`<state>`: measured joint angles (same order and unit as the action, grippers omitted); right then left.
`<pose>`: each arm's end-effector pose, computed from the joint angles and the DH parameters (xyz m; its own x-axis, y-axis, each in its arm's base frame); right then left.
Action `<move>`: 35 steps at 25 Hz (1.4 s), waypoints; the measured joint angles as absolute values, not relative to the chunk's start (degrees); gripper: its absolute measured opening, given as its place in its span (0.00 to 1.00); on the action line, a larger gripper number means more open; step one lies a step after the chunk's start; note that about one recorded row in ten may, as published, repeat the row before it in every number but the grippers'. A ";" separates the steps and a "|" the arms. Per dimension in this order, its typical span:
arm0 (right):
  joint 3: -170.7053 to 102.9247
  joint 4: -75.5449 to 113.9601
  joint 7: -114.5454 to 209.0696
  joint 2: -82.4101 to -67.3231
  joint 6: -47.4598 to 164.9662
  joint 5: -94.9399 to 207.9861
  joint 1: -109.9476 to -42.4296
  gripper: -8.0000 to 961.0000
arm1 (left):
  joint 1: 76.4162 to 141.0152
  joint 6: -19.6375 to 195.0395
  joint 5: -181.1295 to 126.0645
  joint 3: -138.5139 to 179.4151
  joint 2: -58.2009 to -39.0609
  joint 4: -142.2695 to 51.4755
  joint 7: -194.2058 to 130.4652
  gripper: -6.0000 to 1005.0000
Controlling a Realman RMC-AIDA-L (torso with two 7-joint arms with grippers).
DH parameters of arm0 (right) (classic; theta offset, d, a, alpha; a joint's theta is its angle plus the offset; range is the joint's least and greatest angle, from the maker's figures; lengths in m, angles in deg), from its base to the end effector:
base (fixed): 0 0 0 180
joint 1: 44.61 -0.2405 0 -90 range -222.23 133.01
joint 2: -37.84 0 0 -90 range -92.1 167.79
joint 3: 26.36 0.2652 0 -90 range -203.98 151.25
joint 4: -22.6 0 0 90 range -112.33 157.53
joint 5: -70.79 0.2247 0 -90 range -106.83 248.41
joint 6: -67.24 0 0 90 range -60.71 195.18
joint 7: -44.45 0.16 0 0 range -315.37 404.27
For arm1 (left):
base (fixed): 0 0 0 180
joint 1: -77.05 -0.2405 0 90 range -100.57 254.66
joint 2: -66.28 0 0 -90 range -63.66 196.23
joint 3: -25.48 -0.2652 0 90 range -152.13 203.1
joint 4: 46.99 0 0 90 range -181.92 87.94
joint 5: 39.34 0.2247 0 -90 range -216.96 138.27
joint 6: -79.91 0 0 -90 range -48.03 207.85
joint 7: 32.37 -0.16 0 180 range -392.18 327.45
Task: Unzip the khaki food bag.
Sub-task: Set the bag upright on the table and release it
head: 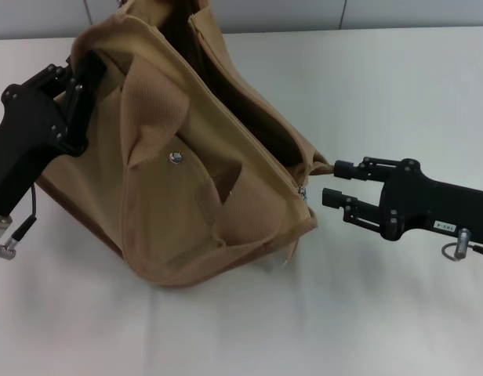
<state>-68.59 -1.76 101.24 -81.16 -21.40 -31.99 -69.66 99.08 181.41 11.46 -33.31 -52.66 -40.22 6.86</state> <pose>0.2942 0.3110 -0.0476 0.7604 -0.1882 -0.6216 -0.3997 -0.8899 -0.2196 -0.2800 0.2930 -0.0108 0.3753 -0.1652 0.9121 0.5946 -0.7119 -0.3736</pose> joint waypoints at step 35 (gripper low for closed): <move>-68.20 10.61 82.42 -81.73 -15.12 -22.62 -75.01 0.07 | 98.80 178.76 11.74 -33.75 -52.42 -40.22 8.23 0.10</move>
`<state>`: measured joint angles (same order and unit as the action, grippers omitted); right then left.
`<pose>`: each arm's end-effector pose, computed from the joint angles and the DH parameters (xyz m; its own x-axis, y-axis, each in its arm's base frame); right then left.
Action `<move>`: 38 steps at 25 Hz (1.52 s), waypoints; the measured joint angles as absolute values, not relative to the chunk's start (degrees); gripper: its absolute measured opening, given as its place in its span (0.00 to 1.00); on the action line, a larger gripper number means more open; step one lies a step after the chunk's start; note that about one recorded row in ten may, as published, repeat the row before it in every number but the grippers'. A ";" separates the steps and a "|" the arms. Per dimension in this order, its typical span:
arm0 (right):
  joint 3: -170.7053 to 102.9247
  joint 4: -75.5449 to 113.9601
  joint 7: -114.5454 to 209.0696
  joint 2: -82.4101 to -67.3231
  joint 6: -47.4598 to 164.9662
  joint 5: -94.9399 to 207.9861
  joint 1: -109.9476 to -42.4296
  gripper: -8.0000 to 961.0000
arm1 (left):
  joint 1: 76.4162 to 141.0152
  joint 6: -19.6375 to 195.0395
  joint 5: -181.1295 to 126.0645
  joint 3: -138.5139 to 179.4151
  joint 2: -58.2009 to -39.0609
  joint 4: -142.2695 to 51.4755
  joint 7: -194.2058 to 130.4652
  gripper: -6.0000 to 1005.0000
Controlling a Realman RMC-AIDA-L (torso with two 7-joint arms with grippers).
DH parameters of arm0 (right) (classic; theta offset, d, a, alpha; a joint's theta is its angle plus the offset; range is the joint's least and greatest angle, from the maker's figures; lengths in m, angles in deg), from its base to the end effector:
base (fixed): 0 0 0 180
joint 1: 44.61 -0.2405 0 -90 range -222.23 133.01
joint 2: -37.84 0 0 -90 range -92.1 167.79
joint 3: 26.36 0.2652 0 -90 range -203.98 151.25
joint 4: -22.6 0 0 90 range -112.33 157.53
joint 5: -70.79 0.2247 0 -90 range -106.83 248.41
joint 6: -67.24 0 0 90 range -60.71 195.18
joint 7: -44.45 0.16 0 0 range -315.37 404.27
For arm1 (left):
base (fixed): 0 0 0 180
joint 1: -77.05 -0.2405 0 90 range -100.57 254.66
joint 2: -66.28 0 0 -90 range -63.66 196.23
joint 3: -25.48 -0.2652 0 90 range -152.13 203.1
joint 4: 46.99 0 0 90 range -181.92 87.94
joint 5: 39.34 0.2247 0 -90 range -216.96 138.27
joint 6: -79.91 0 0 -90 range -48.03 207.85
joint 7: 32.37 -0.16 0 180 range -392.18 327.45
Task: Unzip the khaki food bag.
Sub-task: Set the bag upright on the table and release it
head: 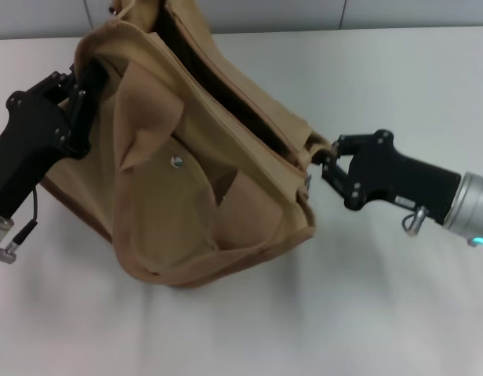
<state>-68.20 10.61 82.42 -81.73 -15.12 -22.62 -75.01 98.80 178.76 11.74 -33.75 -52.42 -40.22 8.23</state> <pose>0.2754 0.3307 -0.0748 0.7703 -0.0044 -0.6377 -0.3286 -0.8598 -0.3909 -0.2869 0.2953 -0.0145 0.3931 -0.1162 0.9121 0.6207 -0.6984 -0.3564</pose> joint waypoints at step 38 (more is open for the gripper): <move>-59.10 -0.56 113.30 -81.23 -20.76 -18.41 -73.55 0.18 | 94.84 176.97 11.97 -49.20 -46.31 -37.36 18.16 0.20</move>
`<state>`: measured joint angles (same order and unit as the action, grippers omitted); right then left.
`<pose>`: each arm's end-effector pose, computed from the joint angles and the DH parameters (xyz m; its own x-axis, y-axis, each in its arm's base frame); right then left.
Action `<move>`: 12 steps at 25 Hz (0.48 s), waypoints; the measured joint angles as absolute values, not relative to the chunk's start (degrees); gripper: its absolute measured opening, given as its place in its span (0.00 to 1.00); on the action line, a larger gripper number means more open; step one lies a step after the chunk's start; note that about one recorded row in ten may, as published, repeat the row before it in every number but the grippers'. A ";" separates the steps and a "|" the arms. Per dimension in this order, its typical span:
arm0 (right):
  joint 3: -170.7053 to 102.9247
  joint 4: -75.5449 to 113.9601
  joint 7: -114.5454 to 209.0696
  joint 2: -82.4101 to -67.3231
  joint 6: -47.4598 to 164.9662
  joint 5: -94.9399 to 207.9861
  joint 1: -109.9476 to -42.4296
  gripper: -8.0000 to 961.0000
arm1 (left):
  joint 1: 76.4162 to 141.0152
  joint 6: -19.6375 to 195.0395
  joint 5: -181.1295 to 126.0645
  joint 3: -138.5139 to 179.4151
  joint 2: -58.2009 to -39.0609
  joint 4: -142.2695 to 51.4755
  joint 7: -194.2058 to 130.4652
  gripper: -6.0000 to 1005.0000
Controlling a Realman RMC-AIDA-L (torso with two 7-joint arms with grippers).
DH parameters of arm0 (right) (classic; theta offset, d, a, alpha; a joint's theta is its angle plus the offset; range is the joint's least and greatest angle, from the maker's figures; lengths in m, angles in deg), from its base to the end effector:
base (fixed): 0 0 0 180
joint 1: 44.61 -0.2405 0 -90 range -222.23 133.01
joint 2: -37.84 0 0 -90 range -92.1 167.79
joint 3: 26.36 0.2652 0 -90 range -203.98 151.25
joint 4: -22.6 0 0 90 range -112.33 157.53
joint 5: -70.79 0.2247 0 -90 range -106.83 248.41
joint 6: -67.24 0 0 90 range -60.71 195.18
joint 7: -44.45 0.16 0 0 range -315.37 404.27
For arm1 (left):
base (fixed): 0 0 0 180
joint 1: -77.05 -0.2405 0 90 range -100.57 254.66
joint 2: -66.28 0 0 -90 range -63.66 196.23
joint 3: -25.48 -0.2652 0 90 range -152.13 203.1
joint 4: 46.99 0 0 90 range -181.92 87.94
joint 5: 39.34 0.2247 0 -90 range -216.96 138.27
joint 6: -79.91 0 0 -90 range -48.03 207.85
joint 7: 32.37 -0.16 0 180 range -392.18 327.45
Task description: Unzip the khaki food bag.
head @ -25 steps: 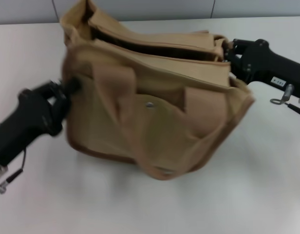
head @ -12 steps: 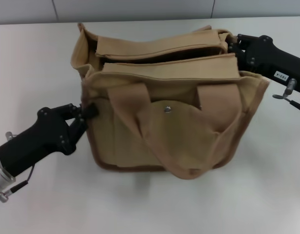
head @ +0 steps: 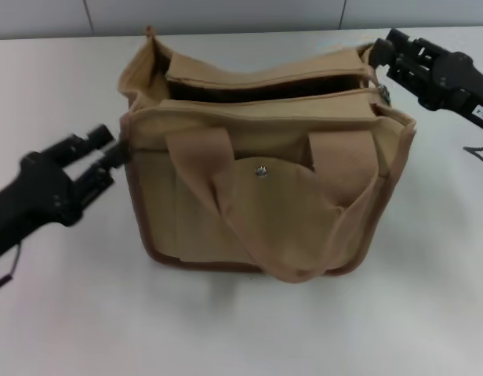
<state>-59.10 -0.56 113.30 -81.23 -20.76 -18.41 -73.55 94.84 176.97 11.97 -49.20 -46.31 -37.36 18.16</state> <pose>0.2712 0.3609 0.0017 0.4652 -0.1847 -0.8657 -0.6380 -0.7479 -0.1833 -0.3164 0.2698 -0.0108 0.4798 0.1413 0.8659 0.5886 -0.7837 -0.1983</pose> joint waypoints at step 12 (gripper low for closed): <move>-60.81 -10.37 111.85 -80.44 -43.05 -21.62 -67.86 0.75 | 94.07 189.47 21.44 -48.26 -38.34 -29.59 21.76 0.69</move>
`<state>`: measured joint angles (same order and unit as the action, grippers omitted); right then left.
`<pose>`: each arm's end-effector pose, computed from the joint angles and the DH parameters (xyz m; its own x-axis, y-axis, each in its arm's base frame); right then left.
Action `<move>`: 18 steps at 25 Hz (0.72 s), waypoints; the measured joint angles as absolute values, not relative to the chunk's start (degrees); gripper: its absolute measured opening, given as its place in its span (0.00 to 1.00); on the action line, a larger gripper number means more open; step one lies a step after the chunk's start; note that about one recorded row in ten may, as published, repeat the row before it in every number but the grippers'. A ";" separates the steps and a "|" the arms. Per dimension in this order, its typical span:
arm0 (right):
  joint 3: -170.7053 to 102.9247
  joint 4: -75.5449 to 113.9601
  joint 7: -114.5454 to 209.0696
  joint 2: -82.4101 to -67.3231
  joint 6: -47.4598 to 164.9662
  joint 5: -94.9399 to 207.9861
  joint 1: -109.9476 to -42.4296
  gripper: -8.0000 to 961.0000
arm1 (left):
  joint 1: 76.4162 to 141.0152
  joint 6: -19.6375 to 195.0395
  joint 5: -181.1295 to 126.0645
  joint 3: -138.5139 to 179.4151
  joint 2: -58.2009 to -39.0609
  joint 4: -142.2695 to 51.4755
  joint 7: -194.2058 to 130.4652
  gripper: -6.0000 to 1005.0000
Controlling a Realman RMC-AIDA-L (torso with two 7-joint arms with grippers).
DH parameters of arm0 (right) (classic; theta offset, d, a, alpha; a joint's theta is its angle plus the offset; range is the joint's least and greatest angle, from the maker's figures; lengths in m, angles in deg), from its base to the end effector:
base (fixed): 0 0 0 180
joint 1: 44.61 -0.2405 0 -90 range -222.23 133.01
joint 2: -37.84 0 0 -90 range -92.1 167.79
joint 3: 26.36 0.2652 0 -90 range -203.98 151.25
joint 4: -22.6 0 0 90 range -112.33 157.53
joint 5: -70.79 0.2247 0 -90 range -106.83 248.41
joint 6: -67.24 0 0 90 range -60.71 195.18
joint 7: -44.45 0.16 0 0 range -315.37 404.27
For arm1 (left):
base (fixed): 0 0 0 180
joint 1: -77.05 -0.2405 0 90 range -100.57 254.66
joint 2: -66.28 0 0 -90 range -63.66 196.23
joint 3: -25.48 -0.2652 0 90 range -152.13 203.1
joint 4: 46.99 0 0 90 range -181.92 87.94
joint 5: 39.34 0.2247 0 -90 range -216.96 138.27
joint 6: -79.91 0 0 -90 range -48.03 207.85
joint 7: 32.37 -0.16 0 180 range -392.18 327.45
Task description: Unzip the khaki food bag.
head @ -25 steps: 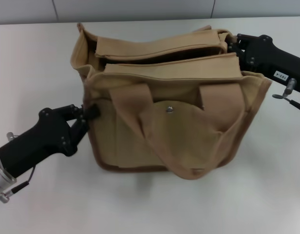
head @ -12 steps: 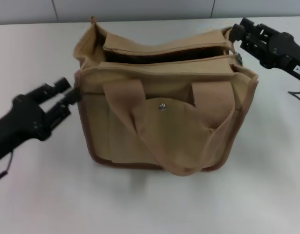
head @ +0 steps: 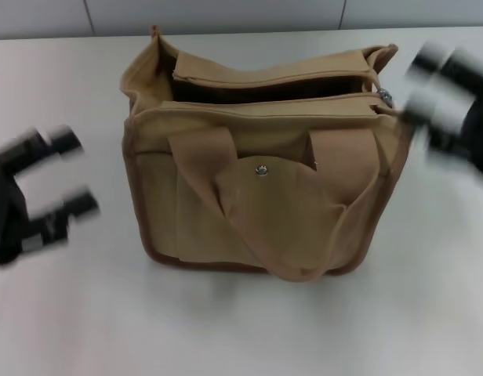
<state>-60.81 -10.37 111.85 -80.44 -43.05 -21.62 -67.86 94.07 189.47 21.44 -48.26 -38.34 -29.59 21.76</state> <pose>0.2583 0.2990 0.0343 0.5204 -0.0503 -0.8525 -0.3386 -0.9286 -0.1519 -0.3089 0.2550 0.0486 0.5682 0.0801 0.8190 0.3316 -0.9331 -0.1388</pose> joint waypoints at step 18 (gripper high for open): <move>-65.11 -6.61 100.70 -81.25 -47.24 -41.44 -69.54 0.81 | 95.17 189.57 35.01 -48.27 -37.97 -24.40 24.93 0.78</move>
